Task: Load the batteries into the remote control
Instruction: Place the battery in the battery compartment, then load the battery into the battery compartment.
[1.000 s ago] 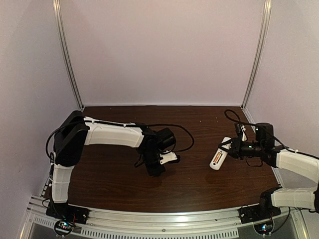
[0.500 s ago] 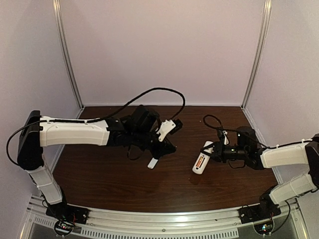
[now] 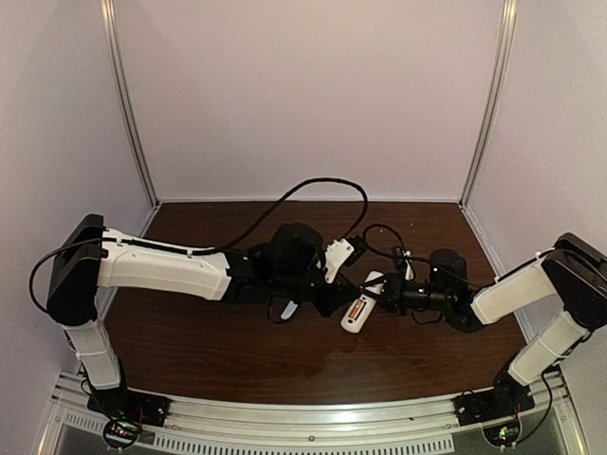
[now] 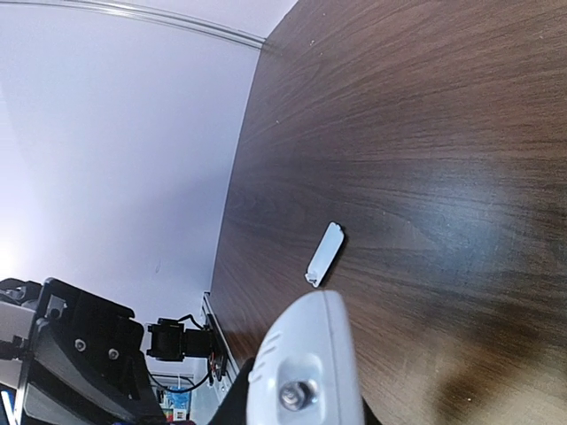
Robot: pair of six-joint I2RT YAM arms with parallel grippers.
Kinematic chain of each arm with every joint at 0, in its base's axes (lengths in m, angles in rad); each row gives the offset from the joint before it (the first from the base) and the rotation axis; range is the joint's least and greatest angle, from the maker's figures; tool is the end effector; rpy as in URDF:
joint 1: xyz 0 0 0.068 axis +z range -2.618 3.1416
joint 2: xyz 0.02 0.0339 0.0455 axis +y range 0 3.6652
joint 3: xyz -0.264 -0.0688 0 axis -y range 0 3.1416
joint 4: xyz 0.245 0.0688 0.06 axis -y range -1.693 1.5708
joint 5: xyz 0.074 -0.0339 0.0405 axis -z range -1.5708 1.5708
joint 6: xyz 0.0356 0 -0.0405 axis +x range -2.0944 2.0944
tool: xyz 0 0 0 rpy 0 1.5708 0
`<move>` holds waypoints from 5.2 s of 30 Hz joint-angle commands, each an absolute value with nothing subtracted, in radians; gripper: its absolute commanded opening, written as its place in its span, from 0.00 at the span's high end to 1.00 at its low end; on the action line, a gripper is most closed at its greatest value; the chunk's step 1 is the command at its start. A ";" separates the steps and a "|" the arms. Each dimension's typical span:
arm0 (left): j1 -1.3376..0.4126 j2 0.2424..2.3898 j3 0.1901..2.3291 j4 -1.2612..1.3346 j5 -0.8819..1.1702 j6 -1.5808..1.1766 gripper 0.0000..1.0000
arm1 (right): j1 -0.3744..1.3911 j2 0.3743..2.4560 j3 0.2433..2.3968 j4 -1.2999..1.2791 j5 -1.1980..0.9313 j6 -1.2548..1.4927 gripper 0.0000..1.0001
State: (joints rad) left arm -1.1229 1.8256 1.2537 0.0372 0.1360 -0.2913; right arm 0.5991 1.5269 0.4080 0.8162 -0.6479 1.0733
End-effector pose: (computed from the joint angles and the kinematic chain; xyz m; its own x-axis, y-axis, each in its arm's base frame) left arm 0.1771 -0.3798 0.2311 -0.4824 0.3469 -0.8043 0.8404 0.4422 -0.3133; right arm 0.2085 0.1684 0.1525 -0.9307 0.2130 -0.2974 -0.2253 0.3069 0.9247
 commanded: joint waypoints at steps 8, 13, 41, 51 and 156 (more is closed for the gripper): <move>-1.134 1.885 1.225 0.156 0.089 -0.376 1.00 | 0.636 1.542 0.434 0.949 -0.615 1.138 1.00; -1.134 1.887 1.223 0.155 0.071 -0.384 1.00 | 0.643 1.534 0.433 0.947 -0.609 1.140 1.00; -1.139 1.912 1.201 0.151 0.075 -0.424 0.73 | 0.643 1.517 0.426 0.942 -0.591 1.164 1.00; -1.128 1.866 1.203 0.131 0.064 -0.382 0.57 | 0.640 1.523 0.424 0.953 -0.611 1.170 1.00; -1.173 1.756 1.094 -0.084 0.289 0.450 0.90 | 0.761 1.615 0.559 0.881 -0.898 1.068 1.00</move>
State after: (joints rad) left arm -1.1622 1.7195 1.0878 -0.0120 0.2581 0.4366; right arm 0.7551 1.6333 0.5213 0.8028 -0.8768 1.0542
